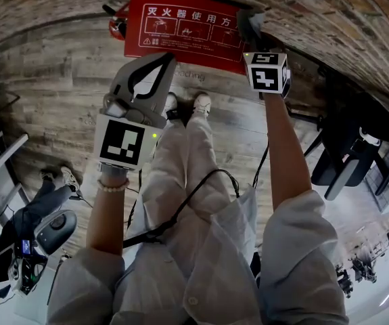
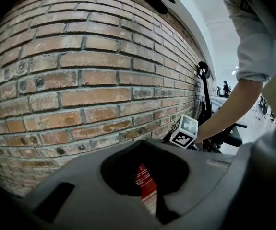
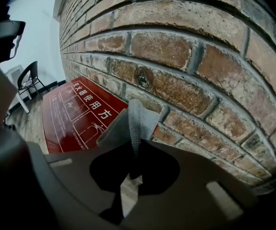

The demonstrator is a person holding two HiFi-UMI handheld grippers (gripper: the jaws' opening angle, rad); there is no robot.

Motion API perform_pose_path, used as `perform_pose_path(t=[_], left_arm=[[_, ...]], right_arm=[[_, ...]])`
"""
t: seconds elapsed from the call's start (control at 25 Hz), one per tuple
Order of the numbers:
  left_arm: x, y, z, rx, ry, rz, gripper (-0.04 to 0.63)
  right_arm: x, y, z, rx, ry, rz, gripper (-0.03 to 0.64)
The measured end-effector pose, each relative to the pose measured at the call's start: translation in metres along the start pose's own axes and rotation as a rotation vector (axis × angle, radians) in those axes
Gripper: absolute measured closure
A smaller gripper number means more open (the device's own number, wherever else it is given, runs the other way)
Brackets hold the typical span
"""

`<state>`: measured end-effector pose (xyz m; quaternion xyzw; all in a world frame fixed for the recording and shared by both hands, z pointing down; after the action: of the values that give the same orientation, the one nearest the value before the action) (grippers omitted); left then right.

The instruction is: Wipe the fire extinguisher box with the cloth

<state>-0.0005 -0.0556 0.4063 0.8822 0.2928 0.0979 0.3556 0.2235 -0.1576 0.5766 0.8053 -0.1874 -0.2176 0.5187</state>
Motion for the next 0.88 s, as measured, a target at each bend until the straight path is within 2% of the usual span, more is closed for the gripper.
perform_pose_path(t=[0.52, 0.88], left_arm=[[-0.006, -0.012, -0.008, 0.008, -0.018, 0.02, 0.597], [-0.019, -0.04, -0.007, 0.028, -0.033, 0.058, 0.597]], right_arm=[[0.0, -0.003, 0.001, 0.002, 0.018, -0.008, 0.597], [-0.011, -0.045, 0.019, 0.079, -0.039, 0.009, 0.597]])
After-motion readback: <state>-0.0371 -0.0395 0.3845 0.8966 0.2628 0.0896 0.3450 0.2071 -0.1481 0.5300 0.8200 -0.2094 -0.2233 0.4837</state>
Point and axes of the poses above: the fingertips, and each gripper's own axes: y forward along the fingers, x to its right, z out of its top, the point moved 6 cm from there along -y, backward along the fingers, and after that the axes turned 14 degrees about -x, right-handed, at the moved point
